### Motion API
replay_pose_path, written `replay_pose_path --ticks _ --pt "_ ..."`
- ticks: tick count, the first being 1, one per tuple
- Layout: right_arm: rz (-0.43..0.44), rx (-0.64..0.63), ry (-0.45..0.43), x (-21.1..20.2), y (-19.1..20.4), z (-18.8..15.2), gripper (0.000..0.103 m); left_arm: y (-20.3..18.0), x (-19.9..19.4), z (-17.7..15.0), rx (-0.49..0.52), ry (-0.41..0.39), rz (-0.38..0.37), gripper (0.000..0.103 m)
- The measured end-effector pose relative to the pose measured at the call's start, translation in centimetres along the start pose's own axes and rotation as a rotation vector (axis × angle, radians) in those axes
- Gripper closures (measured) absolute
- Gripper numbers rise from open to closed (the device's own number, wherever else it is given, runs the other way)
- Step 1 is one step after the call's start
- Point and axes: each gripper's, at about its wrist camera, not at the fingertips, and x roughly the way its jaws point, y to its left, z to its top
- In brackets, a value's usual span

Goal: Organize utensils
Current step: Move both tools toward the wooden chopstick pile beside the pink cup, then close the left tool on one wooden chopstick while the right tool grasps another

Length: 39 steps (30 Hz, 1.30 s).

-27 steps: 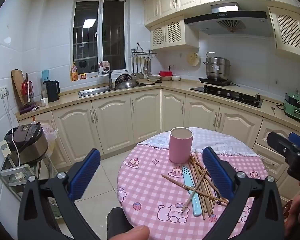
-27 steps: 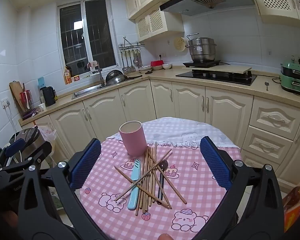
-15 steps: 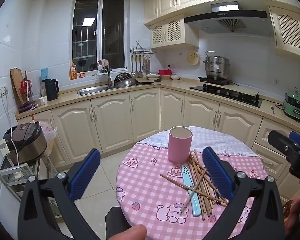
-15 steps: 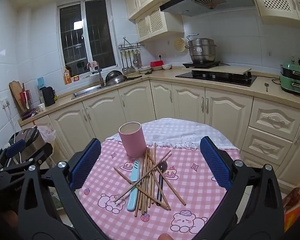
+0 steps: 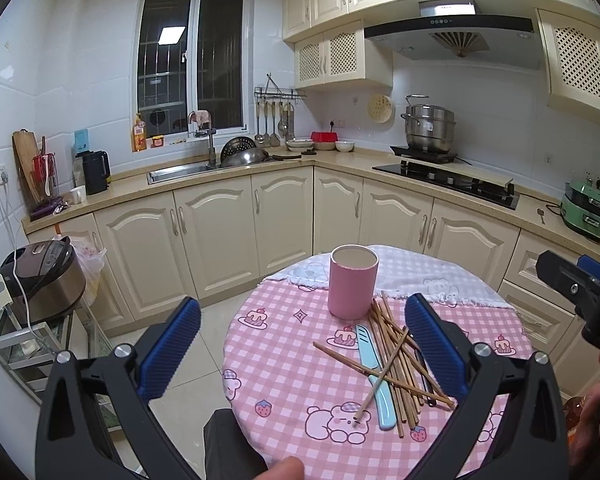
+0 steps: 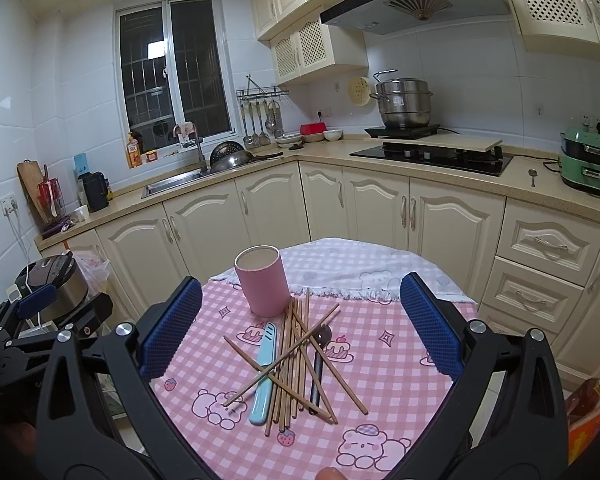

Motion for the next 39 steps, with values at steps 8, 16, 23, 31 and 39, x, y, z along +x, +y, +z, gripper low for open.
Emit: replay_pose_path --ticks 8,16,23,31,39 --pt "-0.004 -0.009 0.022 1.3 -0.2 0.0 0.006 -0.3 1.6 -0.3 -0.003 0.027 -0.004 0.004" --pt "-0.021 -0.025 0.057 3.5 -1.4 0.7 0.006 -0.4 4.2 -0.9 -0.006 0.073 -0.003 0.004" --pt "-0.028 -0.007 0.157 7.1 -3.6 0.4 0.006 -0.4 8.6 -2.6 -0.012 0.195 0.001 0.004" --pt "0.006 0.026 0.359 12.5 -5.7 -2.1 0.006 -1.2 14.8 -5.1 -0.022 0.366 -0.034 0.004" --pt "0.035 0.053 0.532 17.5 -7.1 -4.4 0.006 -2.0 20.9 -7.1 -0.054 0.526 -0.073 0.004"
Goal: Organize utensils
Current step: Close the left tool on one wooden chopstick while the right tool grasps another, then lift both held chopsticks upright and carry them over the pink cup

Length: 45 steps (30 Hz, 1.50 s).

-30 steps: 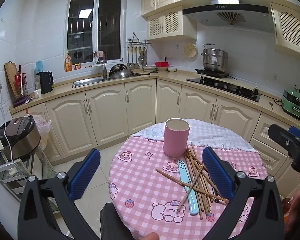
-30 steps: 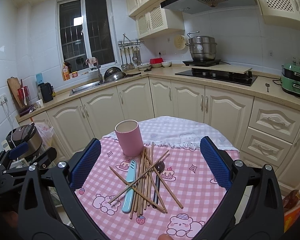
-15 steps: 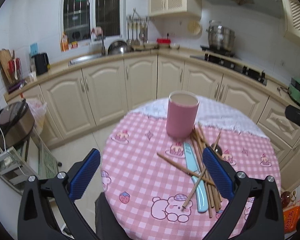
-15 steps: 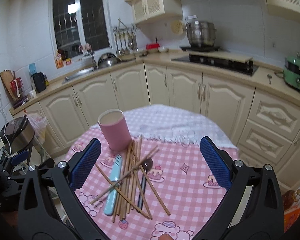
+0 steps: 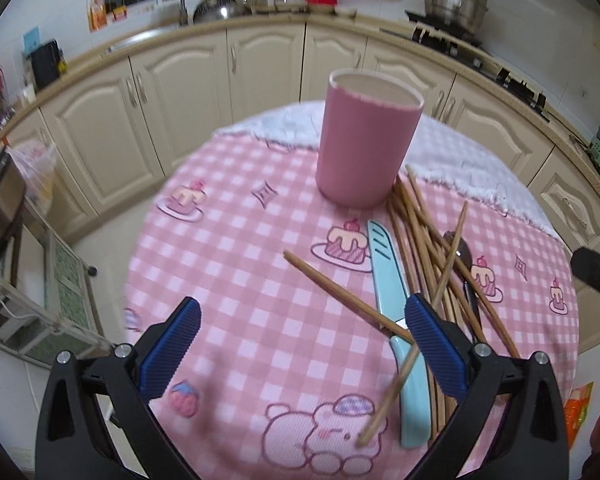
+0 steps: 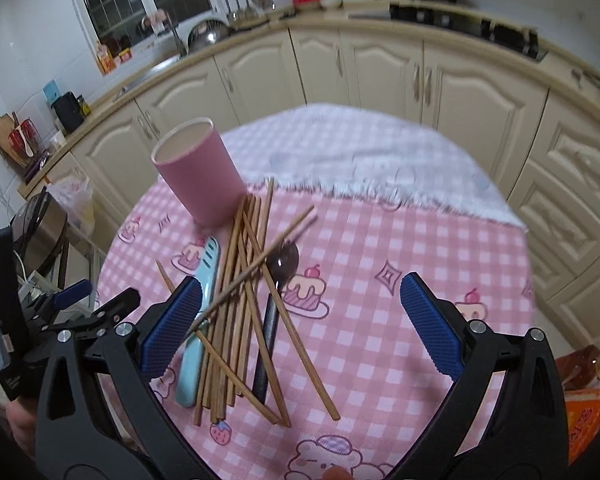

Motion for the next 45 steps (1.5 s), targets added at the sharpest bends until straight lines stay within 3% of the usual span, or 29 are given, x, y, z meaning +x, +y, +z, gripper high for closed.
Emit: replay_pose_path --ticks 6,8,9,11,15,19,21,26,28,35,38,45 --pt "-0.008 0.013 0.062 2.2 -0.8 0.7 0.006 -0.4 3.2 0.7 -0.012 0.089 -0.022 0.009" --pt "-0.006 0.014 0.08 2.8 -0.9 0.9 0.006 -0.7 4.3 0.7 -0.015 0.129 -0.04 0.024" --pt "-0.008 0.013 0.088 3.1 -0.8 1.0 0.006 -0.7 4.7 0.7 -0.02 0.143 -0.045 0.038" --pt "-0.003 0.008 0.112 3.8 -0.5 1.3 0.006 -1.1 4.9 0.7 -0.007 0.139 -0.034 0.046" --pt "0.031 -0.006 0.152 5.4 0.7 2.0 0.007 -1.6 5.2 1.1 0.024 0.136 -0.059 0.073" --pt "0.07 0.013 0.209 7.7 1.6 2.7 0.028 -1.6 5.3 1.4 0.056 0.144 -0.113 0.093" --pt "0.086 0.033 0.235 8.8 1.9 2.9 0.038 -1.7 5.3 1.5 0.087 0.142 -0.134 0.098" --pt "0.082 0.079 0.273 10.9 1.7 3.7 0.067 -2.1 5.4 2.1 0.159 0.13 -0.144 0.098" --pt "0.069 0.076 0.289 11.6 1.5 3.9 0.069 -1.8 5.6 2.3 0.172 0.134 -0.135 0.098" --pt "0.127 0.091 0.274 11.4 0.6 4.1 0.095 -1.9 6.1 2.1 0.24 0.135 -0.129 0.098" --pt "0.184 0.12 0.231 10.3 0.0 4.1 0.097 -1.5 5.8 2.2 0.235 0.128 -0.158 0.098" --pt "0.265 0.143 0.138 7.3 -1.3 4.2 0.097 -0.1 3.1 3.2 0.192 0.032 -0.2 0.098"
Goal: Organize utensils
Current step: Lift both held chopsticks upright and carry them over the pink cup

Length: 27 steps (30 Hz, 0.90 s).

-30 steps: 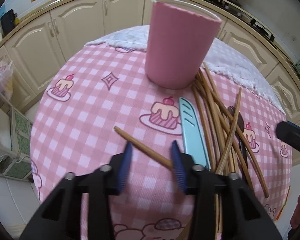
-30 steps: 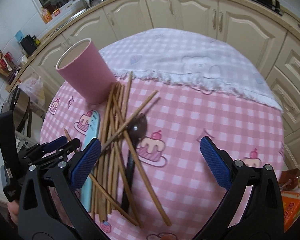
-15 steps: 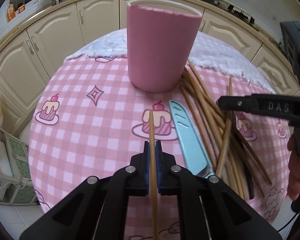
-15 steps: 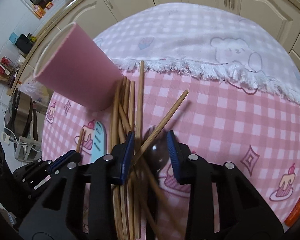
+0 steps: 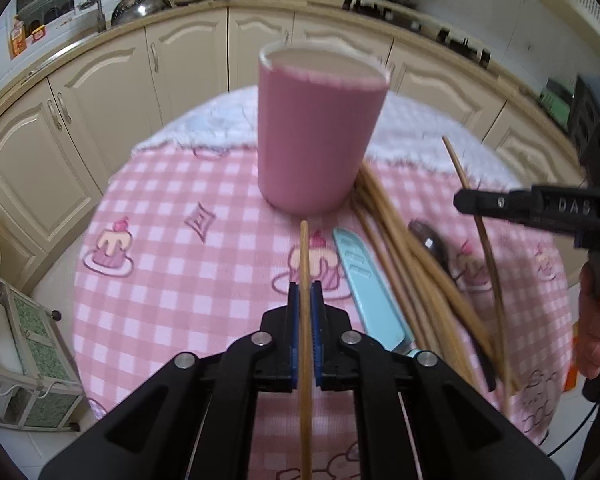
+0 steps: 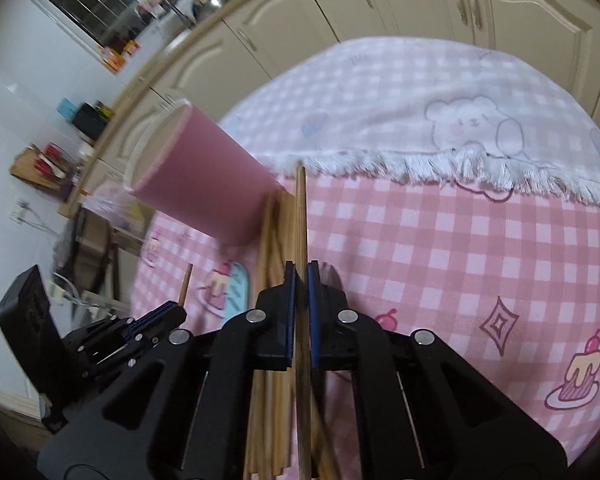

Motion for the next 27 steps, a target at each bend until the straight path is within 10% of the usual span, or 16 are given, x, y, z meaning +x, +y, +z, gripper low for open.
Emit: replay_pose_path --ticks 27 --pt "0.209 -0.234 -0.422 -13.0 9.5 6.6 0.097 -0.4 -15.7 9.9 -0.048 -0.664 -0.03 0.098"
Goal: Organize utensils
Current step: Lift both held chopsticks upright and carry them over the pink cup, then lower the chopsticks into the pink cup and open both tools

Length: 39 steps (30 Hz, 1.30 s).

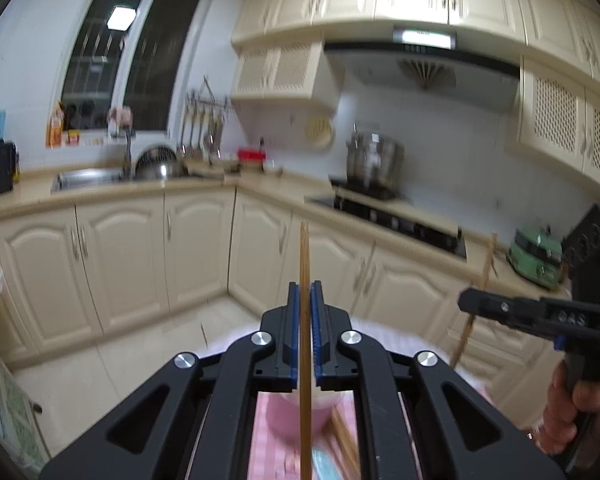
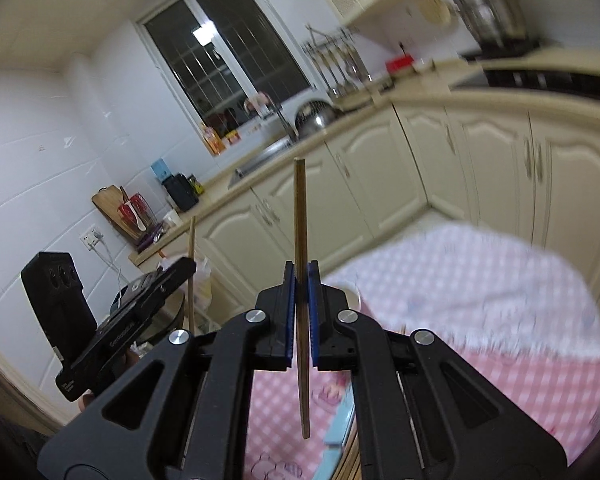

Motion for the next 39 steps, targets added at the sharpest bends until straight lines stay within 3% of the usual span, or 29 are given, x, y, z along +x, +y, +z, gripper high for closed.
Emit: replay_pose_path --ticks 6,11,20,29,36,37,38,39 --pt "-0.022 -0.094 -0.089 -0.1 2.1 4.2 0.097 -1.3 1.4 4.3 0.007 -0.187 -0.001 0.098" --pt "-0.067 -0.133 -0.123 1.4 2.3 5.8 0.097 -1.9 4.6 5.5 -0.01 -0.232 0.007 0.098" --pt "-0.107 -0.145 -0.102 5.5 0.8 5.7 0.097 -1.5 9.0 3.2 -0.019 -0.174 0.013 0.098" --pt "-0.109 -0.13 -0.089 7.1 -0.1 5.5 0.097 -0.8 7.7 2.7 -0.004 -0.174 0.009 0.098" --pt "-0.121 -0.104 0.01 9.8 -1.3 3.8 0.094 -0.6 9.8 -0.2 0.026 -0.045 0.035 0.094" --pt "-0.125 -0.083 0.027 10.0 -1.8 3.6 0.082 -0.5 9.8 -0.4 0.032 -0.034 0.035 0.082" --pt "-0.129 -0.065 0.028 9.9 -2.2 3.3 0.046 -0.4 9.7 -0.7 0.037 -0.027 0.036 0.07" --pt "-0.13 -0.048 0.017 9.6 -2.5 3.1 0.028 -0.3 9.4 -0.8 0.039 -0.03 0.041 0.045"
